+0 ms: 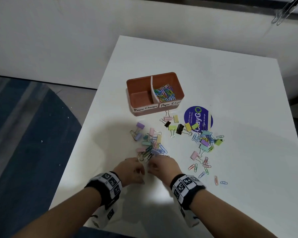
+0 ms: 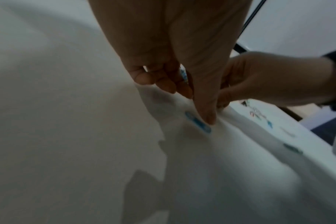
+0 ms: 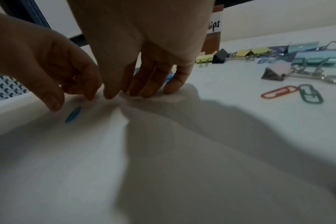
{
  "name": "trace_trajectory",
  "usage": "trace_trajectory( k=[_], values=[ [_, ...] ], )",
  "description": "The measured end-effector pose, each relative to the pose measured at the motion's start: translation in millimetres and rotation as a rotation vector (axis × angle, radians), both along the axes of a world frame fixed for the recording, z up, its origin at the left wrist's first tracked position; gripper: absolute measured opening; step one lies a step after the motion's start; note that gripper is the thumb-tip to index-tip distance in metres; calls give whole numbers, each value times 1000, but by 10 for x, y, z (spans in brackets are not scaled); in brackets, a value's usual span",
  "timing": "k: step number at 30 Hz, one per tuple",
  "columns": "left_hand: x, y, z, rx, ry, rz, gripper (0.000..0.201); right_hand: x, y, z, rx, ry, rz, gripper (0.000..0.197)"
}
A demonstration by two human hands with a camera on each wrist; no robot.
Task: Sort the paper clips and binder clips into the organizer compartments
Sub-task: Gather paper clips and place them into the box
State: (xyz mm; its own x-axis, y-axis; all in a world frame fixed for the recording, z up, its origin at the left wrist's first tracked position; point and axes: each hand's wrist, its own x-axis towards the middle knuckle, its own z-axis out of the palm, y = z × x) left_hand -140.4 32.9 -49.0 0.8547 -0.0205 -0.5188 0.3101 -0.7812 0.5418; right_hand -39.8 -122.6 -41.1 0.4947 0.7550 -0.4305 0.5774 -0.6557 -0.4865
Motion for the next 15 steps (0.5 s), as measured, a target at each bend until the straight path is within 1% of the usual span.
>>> trace_trajectory(
  k=[4,6,8,10,12,14,15],
  values=[
    [-18,-23,-67,78,41,-44,30,-69,-26,-107,19,-30,-50,17],
    [-20,-30,-60,125,42,-100,30,-85,-50,-130,26,-29,-52,15],
    [-28,-31,-62,149,37,-141,30,-86,-83,-147,53,-14,-63,11],
    [-29,-27,-68,153,40,-148,30,-65,-123,-142,38,23,-62,10],
    [-21,-19,-77,129,30,-111,28,-18,-176,-128,28,78,-64,12],
    [5,-14,-62,84,-22,-33,22,54,-239,-121,80,123,-141,18],
    [25,-18,-50,68,-61,16,19,99,-262,-114,109,127,-193,17]
  ],
)
